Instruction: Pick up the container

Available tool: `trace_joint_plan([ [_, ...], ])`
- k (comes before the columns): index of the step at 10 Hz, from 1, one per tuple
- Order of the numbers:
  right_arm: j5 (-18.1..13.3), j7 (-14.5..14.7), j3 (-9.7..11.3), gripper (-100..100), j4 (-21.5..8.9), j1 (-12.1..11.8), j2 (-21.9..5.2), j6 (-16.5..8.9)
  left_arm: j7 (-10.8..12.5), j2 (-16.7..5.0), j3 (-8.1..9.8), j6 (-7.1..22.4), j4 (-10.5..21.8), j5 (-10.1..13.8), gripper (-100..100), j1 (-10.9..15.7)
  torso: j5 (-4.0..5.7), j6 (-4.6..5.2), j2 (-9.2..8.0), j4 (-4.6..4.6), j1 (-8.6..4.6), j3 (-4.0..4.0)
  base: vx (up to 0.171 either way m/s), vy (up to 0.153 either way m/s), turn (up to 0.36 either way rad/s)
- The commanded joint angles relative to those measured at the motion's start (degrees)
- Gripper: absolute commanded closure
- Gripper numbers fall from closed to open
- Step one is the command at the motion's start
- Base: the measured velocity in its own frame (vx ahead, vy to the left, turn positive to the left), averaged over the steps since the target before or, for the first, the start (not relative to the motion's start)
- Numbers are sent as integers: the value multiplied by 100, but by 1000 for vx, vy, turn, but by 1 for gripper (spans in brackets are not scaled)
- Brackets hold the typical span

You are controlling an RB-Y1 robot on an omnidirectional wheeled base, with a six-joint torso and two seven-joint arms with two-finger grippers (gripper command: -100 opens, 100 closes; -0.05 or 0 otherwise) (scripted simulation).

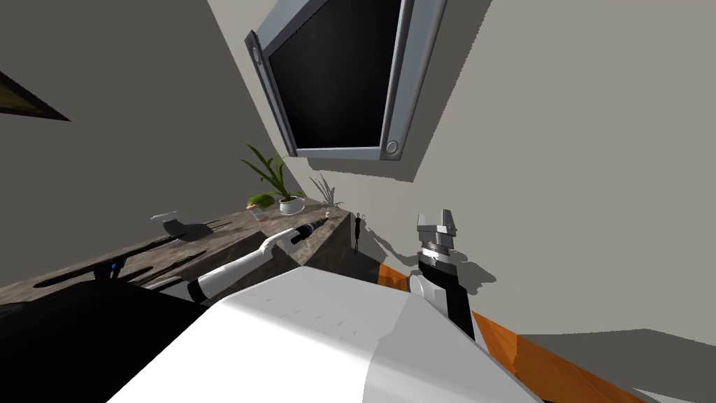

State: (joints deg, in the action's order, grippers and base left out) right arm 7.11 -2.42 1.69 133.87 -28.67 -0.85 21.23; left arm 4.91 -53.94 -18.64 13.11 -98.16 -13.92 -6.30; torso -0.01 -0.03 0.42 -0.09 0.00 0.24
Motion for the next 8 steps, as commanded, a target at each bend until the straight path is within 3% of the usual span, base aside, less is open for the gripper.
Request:
trace_joint_plan([
  [1, 0, 0, 0, 0, 0, 0, 0, 0, -34, -94, -91, 27, 198, 22, -100, 64, 0, 0, 0, 0, 0, 0, 105, -1, -139],
  [3, 0, 0, 0, 0, 0, 0, 0, 0, -79, -271, -204, 77, 423, 88, -100, 100, 0, 0, 12, -2, 1, 7, 141, 9, -139],
  [6, 0, 0, 0, 0, 0, -1, 0, 0, -99, -318, -266, 124, 494, 122, -100, 135, -2, -1, 19, -5, 8, 11, 115, 25, -72],
  [7, 0, 0, 0, 0, 0, 0, 0, 0, -105, -320, -269, 122, 507, 122, 0, 137, -1, -2, -4, 0, 2, -1, 11, 4, 2],
  [8, 0, 0, 0, 0, 0, 0, 0, 0, -108, -263, -211, 108, 770, 165, -100, 246, 0, -3, -23, 5, -4, -13, -51, 14, -249],
])
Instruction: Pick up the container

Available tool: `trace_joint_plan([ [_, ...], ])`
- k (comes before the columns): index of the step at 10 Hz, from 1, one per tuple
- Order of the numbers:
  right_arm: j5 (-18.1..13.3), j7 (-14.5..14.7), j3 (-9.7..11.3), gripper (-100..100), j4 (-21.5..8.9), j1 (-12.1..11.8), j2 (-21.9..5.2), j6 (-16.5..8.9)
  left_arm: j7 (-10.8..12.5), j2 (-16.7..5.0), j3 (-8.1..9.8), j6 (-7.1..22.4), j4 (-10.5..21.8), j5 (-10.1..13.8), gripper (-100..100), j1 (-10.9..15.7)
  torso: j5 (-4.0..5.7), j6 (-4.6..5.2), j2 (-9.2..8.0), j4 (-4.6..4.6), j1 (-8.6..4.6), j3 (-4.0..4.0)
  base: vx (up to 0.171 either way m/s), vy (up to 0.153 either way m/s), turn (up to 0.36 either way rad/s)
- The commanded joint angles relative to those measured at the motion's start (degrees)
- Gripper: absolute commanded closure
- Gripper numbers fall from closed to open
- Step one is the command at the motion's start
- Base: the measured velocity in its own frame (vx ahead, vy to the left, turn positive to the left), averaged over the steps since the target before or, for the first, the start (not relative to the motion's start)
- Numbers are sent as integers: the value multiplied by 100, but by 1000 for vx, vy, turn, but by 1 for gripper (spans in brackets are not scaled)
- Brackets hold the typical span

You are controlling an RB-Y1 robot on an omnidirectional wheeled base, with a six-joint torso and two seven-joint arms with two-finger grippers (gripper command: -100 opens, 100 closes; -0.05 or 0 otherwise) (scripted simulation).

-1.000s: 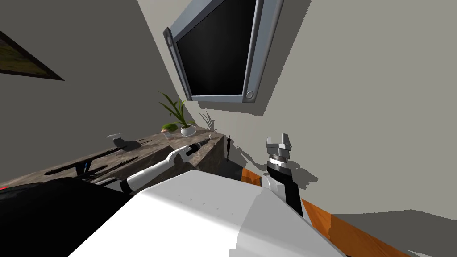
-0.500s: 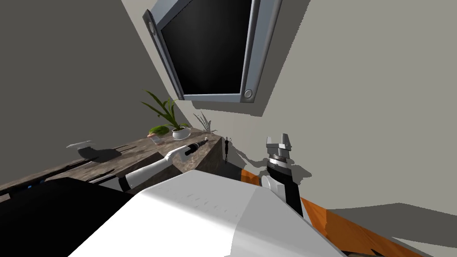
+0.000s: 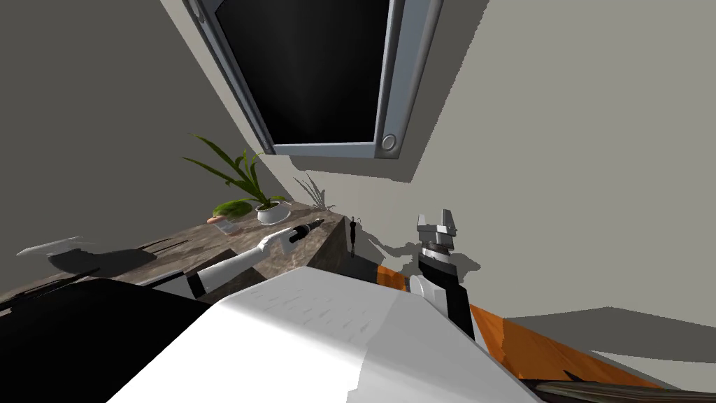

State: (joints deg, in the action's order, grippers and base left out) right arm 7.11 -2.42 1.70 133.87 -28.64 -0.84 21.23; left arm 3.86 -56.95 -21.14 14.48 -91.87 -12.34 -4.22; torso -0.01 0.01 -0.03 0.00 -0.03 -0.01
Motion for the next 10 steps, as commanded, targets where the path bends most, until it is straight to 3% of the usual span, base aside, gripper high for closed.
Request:
trace_joint_plan([
  [1, 0, 0, 0, 0, 0, 0, 0, 0, -5, 67, 67, -36, 274, 27, -100, 93, 0, 0, 0, 0, 0, 0, -82, 23, -237],
  [8, 0, 0, 0, 0, 0, 0, 0, 0, -20, 265, 268, -85, 1201, 177, -100, 473, 0, -5, -21, 6, -2, -14, -84, 7, -183],
  [9, 0, 0, 0, 0, 0, -1, 0, 0, -20, 254, 250, -97, 1138, 158, -100, 446, 1, -6, -21, 6, -4, -14, -35, -2, -31],
  [10, 0, 0, -1, 0, 0, -2, 0, 0, -21, 257, 251, -97, 1154, 162, 100, 454, 1, -11, -10, 4, -2, -8, -7, 1, 15],
])
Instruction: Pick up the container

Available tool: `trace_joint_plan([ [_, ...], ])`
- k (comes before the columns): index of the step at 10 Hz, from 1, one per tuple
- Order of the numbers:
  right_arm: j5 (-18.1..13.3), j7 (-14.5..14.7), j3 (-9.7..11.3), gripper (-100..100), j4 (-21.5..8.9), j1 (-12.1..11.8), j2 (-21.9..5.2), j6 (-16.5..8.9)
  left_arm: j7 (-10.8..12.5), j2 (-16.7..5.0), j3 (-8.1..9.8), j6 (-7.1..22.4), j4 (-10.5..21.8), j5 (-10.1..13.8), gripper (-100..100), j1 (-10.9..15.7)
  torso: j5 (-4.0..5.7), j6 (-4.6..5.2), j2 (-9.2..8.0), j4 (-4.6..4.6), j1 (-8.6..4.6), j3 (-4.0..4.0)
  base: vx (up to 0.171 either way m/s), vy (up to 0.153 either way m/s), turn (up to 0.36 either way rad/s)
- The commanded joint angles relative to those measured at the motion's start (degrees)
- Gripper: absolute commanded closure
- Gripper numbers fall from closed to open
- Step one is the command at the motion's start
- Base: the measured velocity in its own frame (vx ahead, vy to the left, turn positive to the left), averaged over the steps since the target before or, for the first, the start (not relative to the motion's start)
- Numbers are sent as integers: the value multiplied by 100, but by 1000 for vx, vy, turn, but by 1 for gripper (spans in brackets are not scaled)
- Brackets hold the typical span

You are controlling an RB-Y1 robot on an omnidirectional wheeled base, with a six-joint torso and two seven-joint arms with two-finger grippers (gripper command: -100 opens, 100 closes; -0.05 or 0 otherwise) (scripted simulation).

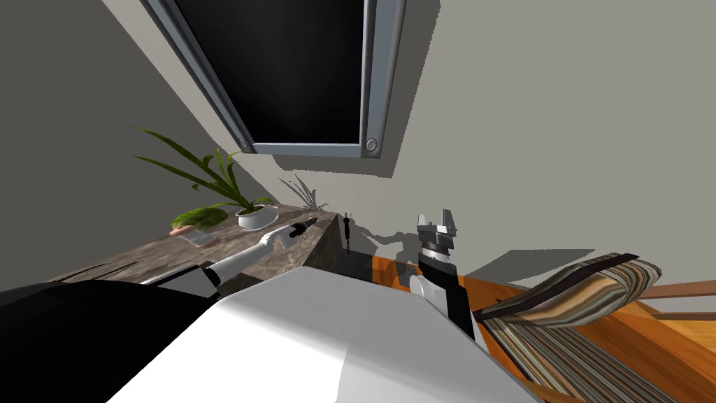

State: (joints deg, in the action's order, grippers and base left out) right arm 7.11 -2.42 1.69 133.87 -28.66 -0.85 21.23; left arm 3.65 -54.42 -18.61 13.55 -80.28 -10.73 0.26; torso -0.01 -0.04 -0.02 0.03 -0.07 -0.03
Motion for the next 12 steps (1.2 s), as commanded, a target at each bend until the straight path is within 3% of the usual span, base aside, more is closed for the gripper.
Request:
trace_joint_plan([
  [1, 0, 0, 0, 0, 0, 0, 0, 0, 0, 0, 0, 0, 0, 0, 100, 0, 0, 0, 0, 0, 0, 0, 0, 0, 0],
  [4, 0, 0, 0, 0, 0, 0, 0, 0, -10, -4, 3, -3, -6, -7, 100, 8, -7, -5, 11, -8, 8, 10, 0, 0, 0],
  [5, 0, 0, 0, 0, 0, 0, 0, 0, -10, -4, 2, -1, -5, -7, 0, 7, -7, -4, 12, -7, 9, 9, 0, 0, 0],
  [6, 0, 0, 0, 0, 0, 0, 0, 0, 5, -45, -42, 22, -223, -27, 100, -84, -7, -4, 12, -7, 10, 9, 59, 19, 270],
  [12, 0, 0, 0, 0, 0, -1, 0, 0, 18, -215, -214, 64, -1017, -155, 100, -410, -4, -10, 41, -16, 4, 27, 85, -11, 193],
])
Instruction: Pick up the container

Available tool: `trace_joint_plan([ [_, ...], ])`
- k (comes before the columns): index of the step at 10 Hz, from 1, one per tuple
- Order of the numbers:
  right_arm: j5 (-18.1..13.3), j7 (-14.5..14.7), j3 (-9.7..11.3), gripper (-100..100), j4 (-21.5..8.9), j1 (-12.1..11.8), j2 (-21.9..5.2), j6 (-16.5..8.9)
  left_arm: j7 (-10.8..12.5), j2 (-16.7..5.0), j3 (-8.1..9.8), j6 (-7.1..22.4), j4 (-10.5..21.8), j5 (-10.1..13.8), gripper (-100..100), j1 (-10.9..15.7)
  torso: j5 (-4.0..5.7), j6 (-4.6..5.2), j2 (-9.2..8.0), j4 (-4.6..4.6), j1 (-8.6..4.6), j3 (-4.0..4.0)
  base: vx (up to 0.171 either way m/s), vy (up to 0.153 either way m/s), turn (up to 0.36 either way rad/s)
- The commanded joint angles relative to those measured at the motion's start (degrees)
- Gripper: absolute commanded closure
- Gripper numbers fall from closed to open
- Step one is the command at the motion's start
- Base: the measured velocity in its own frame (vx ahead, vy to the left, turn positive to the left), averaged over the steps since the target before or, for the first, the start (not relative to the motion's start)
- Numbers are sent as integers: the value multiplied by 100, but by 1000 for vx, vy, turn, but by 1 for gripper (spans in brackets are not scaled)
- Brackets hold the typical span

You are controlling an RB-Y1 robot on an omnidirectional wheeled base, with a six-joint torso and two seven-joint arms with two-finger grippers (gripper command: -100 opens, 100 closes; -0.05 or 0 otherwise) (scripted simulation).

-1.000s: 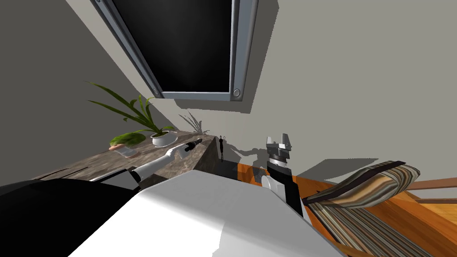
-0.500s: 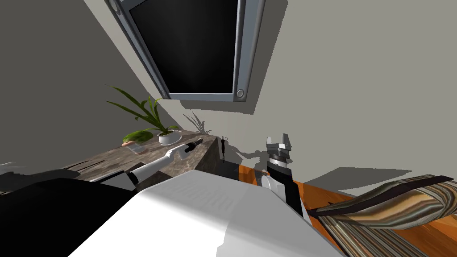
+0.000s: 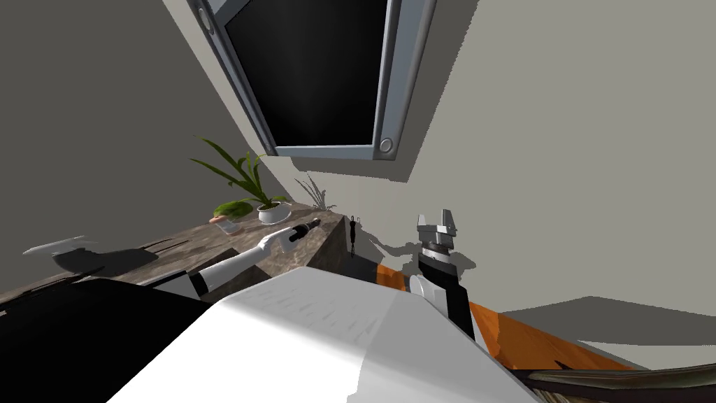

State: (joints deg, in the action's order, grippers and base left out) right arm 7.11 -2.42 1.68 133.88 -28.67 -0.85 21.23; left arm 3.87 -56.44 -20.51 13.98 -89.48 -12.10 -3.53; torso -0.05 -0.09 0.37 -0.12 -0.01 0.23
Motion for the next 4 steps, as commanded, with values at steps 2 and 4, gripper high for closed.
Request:
trace_joint_plan([
  [2, 0, 0, 0, 0, 0, 0, 0, 0, 0, -69, -81, 35, -362, -60, 100, -140, 2, 2, 0, 1, -3, -1, 72, -18, 170],
  [4, 0, 0, 0, 0, 0, 1, 0, 0, 1, -63, -80, 43, -294, -34, 0, -93, 1, 6, -11, 2, -1, -6, 14, -6, 18],
])
